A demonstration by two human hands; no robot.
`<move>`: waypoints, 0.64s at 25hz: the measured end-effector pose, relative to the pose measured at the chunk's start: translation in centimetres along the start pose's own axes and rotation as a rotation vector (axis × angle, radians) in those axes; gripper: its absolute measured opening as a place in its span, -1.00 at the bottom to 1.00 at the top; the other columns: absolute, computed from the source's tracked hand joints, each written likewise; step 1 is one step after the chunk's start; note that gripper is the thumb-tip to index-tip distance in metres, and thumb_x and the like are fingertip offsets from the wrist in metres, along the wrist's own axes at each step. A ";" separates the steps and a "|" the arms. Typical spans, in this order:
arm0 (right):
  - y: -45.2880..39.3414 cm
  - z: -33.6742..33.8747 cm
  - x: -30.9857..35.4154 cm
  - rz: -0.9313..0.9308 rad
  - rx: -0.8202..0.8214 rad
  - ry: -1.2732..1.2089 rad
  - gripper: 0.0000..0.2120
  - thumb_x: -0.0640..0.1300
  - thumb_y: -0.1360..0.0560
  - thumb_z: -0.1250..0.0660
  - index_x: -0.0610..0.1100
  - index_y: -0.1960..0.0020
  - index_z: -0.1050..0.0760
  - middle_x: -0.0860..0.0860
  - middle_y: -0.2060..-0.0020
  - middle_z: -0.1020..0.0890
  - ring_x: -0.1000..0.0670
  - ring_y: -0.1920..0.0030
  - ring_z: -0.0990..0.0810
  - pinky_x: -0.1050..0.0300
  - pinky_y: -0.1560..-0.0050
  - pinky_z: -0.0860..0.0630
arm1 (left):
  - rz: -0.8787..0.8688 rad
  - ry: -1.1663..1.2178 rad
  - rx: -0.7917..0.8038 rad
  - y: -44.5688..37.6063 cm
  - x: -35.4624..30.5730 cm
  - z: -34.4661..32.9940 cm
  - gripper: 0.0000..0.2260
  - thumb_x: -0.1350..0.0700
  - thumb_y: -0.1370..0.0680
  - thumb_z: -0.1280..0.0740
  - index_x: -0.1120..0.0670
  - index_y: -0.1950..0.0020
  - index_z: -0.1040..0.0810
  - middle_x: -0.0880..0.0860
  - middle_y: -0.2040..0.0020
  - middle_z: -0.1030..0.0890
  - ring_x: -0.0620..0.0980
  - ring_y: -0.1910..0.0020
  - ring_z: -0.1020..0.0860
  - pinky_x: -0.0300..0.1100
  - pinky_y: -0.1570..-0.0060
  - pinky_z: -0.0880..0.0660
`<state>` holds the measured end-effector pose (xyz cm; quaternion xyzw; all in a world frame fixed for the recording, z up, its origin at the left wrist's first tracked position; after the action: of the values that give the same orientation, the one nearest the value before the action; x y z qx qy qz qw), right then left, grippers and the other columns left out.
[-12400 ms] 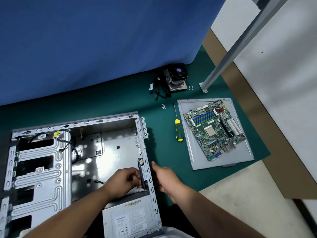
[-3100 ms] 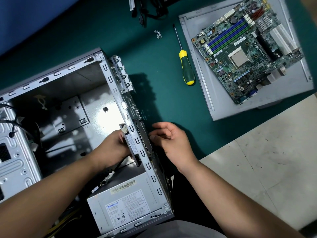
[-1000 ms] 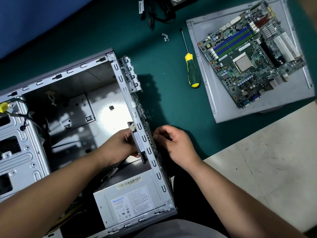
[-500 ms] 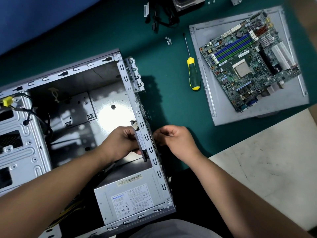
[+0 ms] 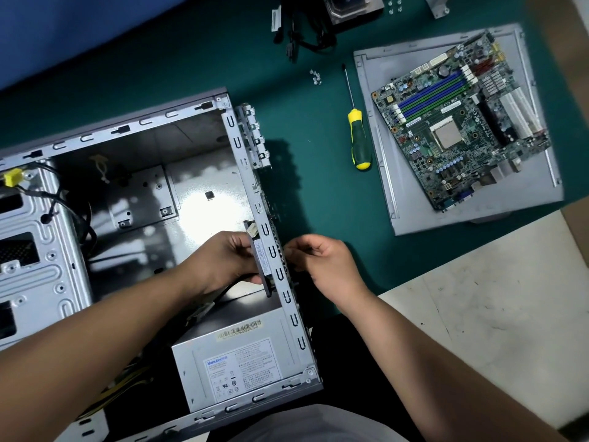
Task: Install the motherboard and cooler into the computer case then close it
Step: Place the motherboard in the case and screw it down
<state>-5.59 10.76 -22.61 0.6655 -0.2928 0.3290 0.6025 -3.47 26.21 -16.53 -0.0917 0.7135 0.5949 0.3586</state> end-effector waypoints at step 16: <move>-0.4 0.0 0.0 -0.004 0.039 0.084 -0.74 0.18 -0.35 -0.53 0.08 0.04 -0.70 0.05 0.15 -0.75 0.13 0.18 -0.68 0.11 0.07 -0.56 | 0.007 0.046 0.013 -0.2 0.6 -0.2 -0.80 0.54 -0.49 -0.35 0.51 -0.11 -0.55 0.50 -0.10 -0.60 0.36 -0.03 -0.61 0.06 -0.04 -0.58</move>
<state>-5.30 10.82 -22.90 0.6634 -0.2591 0.3612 0.6019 -3.86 26.14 -17.05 -0.1004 0.7259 0.5893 0.3403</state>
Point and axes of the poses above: each hand's wrist, its own y-axis away from the middle knuckle, its own z-axis out of the back of the hand, x = y × z, the point moved 10 cm from there along -y, towards the middle knuckle
